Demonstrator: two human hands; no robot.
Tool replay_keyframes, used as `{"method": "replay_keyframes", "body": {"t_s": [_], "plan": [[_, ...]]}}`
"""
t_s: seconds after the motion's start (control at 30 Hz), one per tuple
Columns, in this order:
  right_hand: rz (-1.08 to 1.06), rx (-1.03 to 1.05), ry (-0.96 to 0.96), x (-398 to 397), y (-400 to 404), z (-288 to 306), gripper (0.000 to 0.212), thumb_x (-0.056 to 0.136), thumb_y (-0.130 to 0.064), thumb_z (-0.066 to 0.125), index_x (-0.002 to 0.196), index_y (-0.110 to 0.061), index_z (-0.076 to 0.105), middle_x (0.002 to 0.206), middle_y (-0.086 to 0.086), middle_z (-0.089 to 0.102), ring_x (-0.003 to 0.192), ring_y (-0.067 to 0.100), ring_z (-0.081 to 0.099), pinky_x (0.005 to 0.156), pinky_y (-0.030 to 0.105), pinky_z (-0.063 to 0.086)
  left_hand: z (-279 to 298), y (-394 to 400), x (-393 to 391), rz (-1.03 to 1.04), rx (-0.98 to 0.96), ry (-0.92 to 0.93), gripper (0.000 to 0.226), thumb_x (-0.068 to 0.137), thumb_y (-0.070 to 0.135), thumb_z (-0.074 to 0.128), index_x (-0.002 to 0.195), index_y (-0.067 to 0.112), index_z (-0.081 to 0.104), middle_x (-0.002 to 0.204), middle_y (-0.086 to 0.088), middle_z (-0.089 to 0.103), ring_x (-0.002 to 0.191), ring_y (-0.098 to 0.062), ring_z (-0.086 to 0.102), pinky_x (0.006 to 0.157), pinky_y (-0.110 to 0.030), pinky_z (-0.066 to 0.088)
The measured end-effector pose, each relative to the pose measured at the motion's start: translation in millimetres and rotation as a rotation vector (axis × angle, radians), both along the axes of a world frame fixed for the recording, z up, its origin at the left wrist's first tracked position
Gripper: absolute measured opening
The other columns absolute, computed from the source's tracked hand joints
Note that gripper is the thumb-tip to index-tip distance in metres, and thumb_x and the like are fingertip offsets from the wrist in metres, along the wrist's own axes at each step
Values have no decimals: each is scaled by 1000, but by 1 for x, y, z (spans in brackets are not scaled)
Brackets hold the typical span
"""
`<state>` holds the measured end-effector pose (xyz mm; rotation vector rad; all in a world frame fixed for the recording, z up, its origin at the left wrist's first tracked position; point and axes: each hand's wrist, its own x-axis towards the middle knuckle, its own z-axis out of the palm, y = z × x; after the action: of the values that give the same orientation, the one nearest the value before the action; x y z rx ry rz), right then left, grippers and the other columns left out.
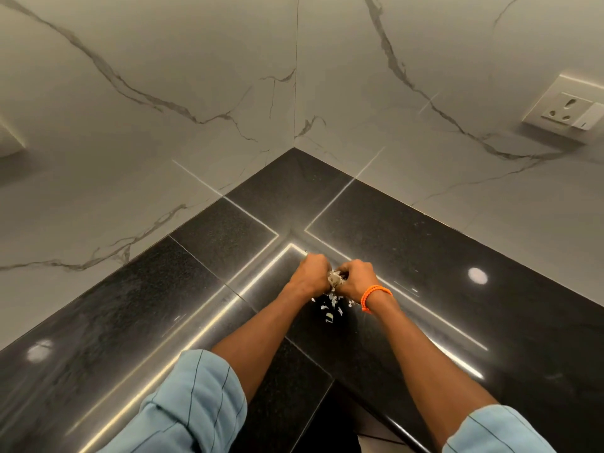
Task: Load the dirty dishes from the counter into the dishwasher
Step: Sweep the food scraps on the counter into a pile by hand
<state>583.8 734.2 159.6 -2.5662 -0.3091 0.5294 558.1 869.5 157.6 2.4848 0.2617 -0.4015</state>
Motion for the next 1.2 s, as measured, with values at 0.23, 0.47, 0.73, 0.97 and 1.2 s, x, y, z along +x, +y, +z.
{"method": "replay_keyframes", "body": {"t_s": [0.23, 0.47, 0.73, 0.97, 1.2], "plan": [[35, 53, 23, -18, -18, 22, 20, 66, -17, 90, 82, -18, 77, 75, -1, 72, 67, 6, 64, 60, 22, 52, 24, -15, -20, 24, 37, -1, 36, 67, 6, 86, 54, 18, 54, 56, 1, 55, 56, -17, 57, 48, -24, 39], [62, 73, 54, -64, -53, 28, 22, 62, -17, 91, 78, -17, 77, 73, 1, 73, 64, 6, 61, 53, 17, 45, 39, -48, -71, 27, 53, 26, 25, 64, 12, 91, 68, 13, 66, 65, -1, 64, 62, -16, 62, 45, -22, 37], [93, 126, 127, -139, -89, 13, 24, 60, -16, 93, 77, -23, 77, 67, -6, 70, 56, -1, 56, 54, 21, 48, 24, -83, -148, 69, 77, 75, 25, 63, 16, 91, 63, 14, 66, 65, -4, 65, 67, -21, 67, 46, -23, 38], [65, 122, 215, -204, -106, -12, 25, 61, -15, 91, 83, -18, 78, 75, -1, 73, 64, 3, 64, 58, 17, 52, -6, -100, -207, 59, 79, 150, 21, 61, 17, 91, 66, 13, 71, 65, -7, 68, 64, -21, 69, 54, -27, 47], [-14, 86, 311, -247, -110, -69, 25, 64, -12, 89, 86, -15, 78, 78, -1, 72, 70, 8, 65, 55, 15, 43, -62, -112, -244, 82, 42, 227, 18, 67, 17, 85, 80, 10, 76, 80, -12, 73, 82, -29, 72, 67, -33, 54]]}}
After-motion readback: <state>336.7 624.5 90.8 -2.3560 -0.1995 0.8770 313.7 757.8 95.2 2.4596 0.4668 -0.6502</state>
